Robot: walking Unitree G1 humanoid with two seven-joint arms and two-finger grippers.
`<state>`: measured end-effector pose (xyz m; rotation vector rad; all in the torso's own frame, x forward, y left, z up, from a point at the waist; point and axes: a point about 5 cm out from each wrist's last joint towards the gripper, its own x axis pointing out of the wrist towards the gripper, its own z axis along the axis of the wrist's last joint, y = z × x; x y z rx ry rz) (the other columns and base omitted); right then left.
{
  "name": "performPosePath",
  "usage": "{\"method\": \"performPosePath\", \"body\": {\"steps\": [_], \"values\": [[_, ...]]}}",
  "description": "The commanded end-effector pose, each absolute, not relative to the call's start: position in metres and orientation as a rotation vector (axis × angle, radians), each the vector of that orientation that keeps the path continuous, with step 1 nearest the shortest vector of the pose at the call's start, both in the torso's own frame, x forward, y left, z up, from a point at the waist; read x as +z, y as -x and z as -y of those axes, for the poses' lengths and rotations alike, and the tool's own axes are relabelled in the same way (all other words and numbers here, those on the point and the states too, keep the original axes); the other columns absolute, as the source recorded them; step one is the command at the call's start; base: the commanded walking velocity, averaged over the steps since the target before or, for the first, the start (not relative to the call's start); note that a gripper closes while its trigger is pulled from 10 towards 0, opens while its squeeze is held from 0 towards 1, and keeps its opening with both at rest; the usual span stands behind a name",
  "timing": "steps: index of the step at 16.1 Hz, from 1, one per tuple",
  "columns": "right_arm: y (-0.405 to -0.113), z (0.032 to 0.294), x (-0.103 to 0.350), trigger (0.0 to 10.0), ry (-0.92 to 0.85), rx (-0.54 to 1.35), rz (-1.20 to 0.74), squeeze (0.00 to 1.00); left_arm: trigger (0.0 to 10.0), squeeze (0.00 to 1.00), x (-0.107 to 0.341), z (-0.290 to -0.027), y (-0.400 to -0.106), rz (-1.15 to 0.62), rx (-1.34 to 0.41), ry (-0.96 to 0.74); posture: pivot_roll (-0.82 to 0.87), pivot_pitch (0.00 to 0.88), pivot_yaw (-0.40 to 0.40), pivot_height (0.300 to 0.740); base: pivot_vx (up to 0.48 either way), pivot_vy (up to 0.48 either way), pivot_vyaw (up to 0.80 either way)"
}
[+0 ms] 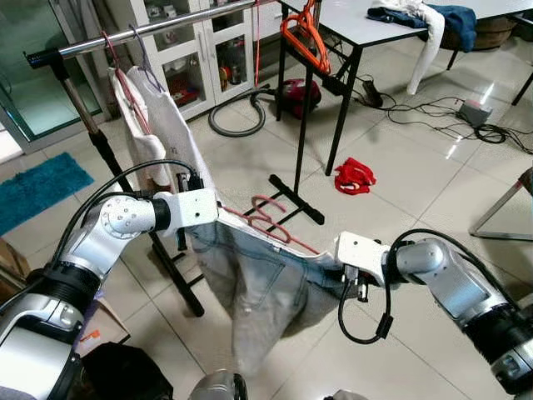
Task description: Hang hanger
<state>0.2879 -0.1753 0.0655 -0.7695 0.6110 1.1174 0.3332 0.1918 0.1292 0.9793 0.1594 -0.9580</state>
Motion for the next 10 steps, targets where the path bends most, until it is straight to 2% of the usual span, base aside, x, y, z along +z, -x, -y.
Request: {"method": "performPosePath", "body": {"steps": [1,3,5,8,10], "values": [[-0.267,0.245,0.034,10.0,0.843,0.923,-0.948,0.00,0.0,0.00,0.182,-0.248,-0.349,-0.111,-0.650,-1.025,-0.05,0.000,0.052,0.740,0.000,0.000,0.00],[-0.280,0.240,0.042,10.0,0.780,0.845,-0.875,0.00,0.0,0.00,0.181,-0.247,-0.348,-0.114,-0.654,-1.024,-0.05,0.000,0.052,0.740,0.000,0.000,0.00],[-0.284,0.228,0.046,10.0,0.697,0.849,-0.828,0.00,0.0,0.00,0.177,-0.246,-0.348,-0.118,-0.664,-1.016,-0.05,0.000,0.050,0.740,0.000,0.000,0.00],[-0.288,0.225,0.047,10.0,0.675,0.820,-0.793,0.00,0.0,0.00,0.176,-0.245,-0.348,-0.116,-0.663,-1.012,-0.05,0.000,0.049,0.740,0.000,0.000,0.00],[-0.302,0.216,0.056,10.0,0.510,0.717,-0.704,0.00,0.0,0.00,0.174,-0.241,-0.348,-0.108,-0.674,-0.997,-0.05,0.000,0.049,0.740,0.000,0.000,0.00]]}}
